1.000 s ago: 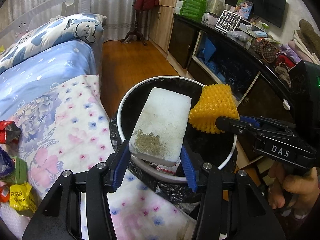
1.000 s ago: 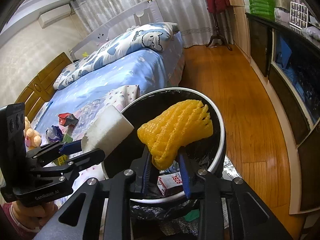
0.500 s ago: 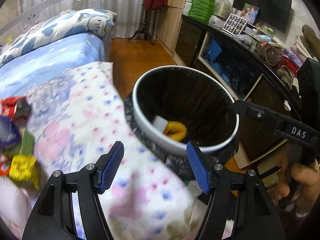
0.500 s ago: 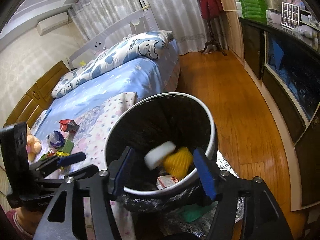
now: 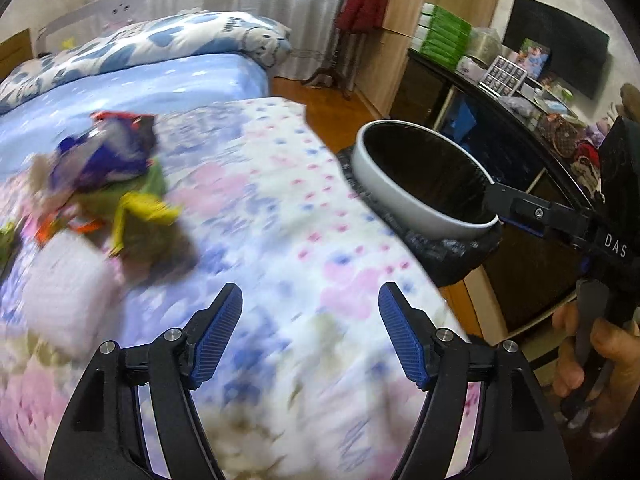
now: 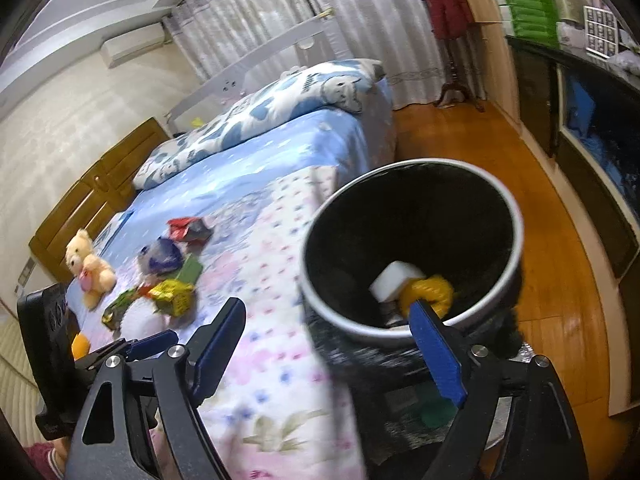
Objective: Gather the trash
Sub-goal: 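Move both tools back toward the remaining trash on the bed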
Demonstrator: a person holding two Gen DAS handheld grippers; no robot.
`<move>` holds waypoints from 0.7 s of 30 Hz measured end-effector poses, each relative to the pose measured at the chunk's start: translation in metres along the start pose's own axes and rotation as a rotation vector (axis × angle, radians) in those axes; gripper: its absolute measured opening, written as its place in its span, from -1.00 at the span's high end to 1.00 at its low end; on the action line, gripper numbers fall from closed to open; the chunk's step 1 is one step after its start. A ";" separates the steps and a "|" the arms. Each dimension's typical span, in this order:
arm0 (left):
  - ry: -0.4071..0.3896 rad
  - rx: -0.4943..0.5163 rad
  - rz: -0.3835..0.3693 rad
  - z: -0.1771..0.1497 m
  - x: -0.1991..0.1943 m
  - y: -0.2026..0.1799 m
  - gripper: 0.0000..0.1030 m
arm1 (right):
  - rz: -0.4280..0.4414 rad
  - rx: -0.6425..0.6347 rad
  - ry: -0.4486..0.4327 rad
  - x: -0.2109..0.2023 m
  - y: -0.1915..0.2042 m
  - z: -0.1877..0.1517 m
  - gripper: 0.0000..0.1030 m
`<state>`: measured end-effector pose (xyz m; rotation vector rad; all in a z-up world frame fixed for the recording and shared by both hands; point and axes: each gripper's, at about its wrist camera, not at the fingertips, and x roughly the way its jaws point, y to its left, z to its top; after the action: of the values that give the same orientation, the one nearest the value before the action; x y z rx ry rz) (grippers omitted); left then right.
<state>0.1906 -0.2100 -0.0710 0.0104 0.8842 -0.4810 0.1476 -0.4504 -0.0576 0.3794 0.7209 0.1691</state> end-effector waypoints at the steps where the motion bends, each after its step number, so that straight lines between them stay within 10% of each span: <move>1: -0.002 -0.011 0.006 -0.003 -0.003 0.005 -0.40 | 0.008 -0.006 0.007 0.002 0.006 -0.003 -0.66; 21: -0.024 -0.182 0.106 -0.058 -0.052 0.098 -0.43 | 0.106 -0.078 0.128 0.039 0.092 -0.040 -0.66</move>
<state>0.1598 -0.0901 -0.0873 -0.1145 0.8967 -0.3004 0.1474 -0.3436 -0.0726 0.3346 0.8182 0.3232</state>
